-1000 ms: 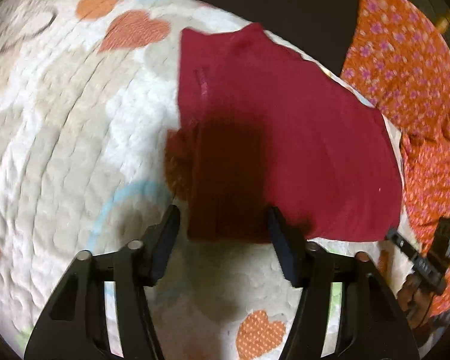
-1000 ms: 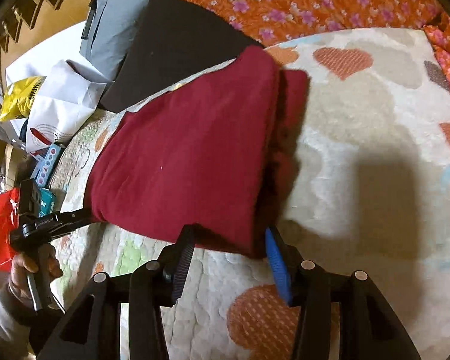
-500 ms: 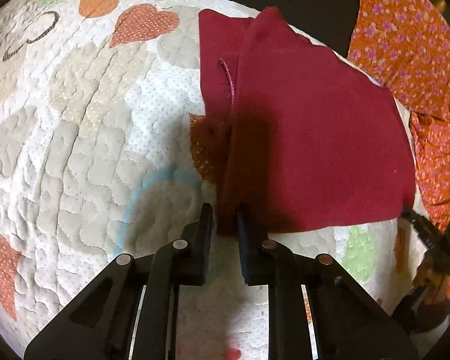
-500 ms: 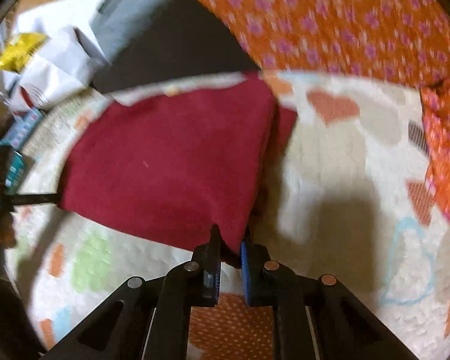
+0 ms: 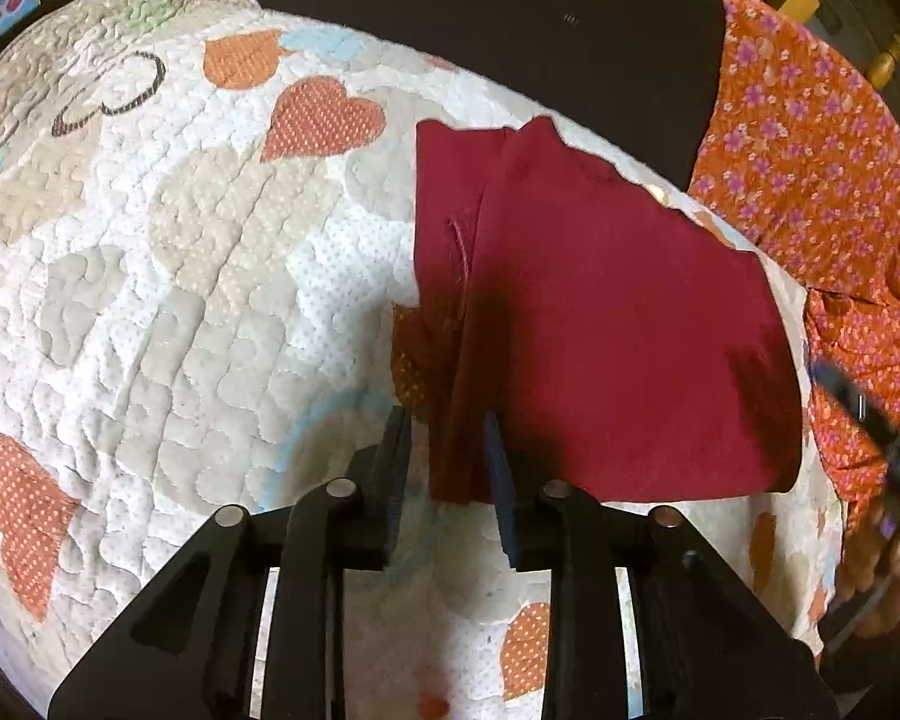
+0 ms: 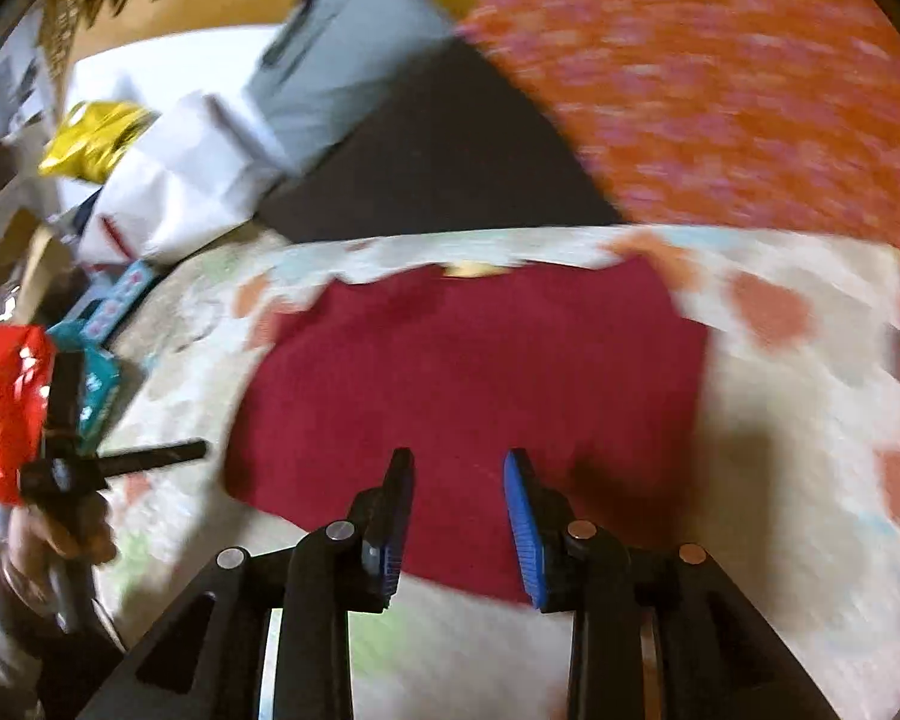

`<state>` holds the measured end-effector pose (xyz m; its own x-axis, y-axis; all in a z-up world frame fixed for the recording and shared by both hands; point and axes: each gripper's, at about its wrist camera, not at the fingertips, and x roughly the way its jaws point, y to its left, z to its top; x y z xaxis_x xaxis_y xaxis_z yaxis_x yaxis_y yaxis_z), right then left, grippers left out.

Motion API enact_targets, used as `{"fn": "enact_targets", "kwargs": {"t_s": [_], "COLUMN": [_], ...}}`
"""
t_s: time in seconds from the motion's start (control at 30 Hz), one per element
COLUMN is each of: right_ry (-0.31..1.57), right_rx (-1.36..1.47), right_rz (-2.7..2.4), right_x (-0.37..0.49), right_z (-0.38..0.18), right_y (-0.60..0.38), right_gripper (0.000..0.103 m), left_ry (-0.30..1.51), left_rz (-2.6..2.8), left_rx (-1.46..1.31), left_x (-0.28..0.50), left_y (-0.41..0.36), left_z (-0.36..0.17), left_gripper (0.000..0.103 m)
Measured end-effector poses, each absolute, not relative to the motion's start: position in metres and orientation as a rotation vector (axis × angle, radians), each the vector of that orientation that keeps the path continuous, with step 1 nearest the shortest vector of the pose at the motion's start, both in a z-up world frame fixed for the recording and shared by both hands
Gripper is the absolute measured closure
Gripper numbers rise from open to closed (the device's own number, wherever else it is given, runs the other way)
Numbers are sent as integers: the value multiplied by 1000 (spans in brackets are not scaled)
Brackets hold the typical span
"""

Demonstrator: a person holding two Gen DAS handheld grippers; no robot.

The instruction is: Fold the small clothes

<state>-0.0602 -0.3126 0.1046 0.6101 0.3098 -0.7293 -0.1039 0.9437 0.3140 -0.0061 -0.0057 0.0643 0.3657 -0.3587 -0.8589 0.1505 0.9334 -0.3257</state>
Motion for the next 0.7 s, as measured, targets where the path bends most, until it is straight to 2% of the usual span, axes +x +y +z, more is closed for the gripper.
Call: {"fn": "enact_targets", "kwargs": {"t_s": [0.1,0.2,0.37,0.47,0.53,0.57,0.6,0.7], "right_ry": [887,926,1021,1111,1145,1134,1120,1053], "right_rx": [326,386,350,274,266,295,310,273], "right_rz": [304,362,340,285,248,262,268,307], "right_x": [-11,43,104,129,138,139,138,134], "right_z": [102,94,62,40,26,24,25,42], "right_y": [-275,-232,-169,-153,-153,-156,-161,-154], "right_gripper": [72,58,58,58,74,89,97,99], "left_ry": [1171,1164,1170,1179,1188,1185,1178,1160], "left_rz": [-329,-317,-315,-305,-307,-305,-300,-289], "left_rx": [-176,-125,-141,-186,-215,-218,-213,-226], "left_x": [0,3,12,17,19,19,18,18], "left_y": [-18,-24,-20,-11,-7,-6,-6,-2], "left_z": [59,56,54,54,54,55,56,62], "left_gripper": [78,78,72,66,66,66,66,66]}}
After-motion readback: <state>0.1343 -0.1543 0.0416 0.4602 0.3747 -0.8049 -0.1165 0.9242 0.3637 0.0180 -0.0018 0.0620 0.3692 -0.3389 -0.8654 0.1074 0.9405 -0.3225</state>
